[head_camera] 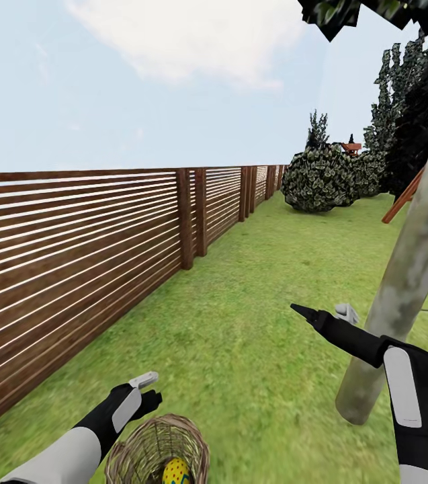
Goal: Take the three Easter eggs out of the wicker basket on the lawn in the garden, then place them on the lawn next to a single tree (choose any tree) so that all three eggs are next to the same tree and none are left in the basket.
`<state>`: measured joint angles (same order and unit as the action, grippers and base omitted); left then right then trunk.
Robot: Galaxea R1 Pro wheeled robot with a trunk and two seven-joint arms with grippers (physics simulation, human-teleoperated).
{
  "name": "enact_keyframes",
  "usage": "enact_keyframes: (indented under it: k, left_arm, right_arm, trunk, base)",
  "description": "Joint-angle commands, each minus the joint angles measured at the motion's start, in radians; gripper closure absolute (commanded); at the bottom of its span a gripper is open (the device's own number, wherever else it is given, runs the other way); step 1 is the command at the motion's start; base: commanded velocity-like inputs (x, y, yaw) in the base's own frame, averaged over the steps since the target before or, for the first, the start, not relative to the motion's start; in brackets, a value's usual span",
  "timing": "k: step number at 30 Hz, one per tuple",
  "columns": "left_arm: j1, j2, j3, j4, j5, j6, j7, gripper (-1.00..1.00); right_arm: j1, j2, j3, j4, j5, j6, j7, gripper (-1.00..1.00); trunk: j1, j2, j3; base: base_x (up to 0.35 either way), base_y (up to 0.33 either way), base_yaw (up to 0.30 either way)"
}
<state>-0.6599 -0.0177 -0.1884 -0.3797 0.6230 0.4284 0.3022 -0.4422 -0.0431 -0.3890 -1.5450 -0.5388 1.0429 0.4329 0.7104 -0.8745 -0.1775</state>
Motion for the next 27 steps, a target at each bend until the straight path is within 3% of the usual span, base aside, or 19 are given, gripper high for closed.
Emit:
enact_keyframes:
  k: [1, 27]
  left_arm:
    - [-0.001, 0.001, -0.008, -0.002, 0.011, 0.003, 0.009, -1.0]
    - [-0.001, 0.001, -0.008, -0.001, 0.011, 0.007, 0.012, -1.0]
  right_arm:
    - [-0.001, 0.0, -0.002, 0.0, 0.009, 0.004, 0.01, -1.0]
    - [0.0, 0.0, -0.002, -0.003, 0.009, 0.004, 0.01, -1.0]
  trunk:
    - [0.004, -0.008, -0.005]
    - [0.104, -0.19, -0.086]
  base:
    - [0.0, 0.0, 0.0]
    - [0.0, 0.0, 0.0]
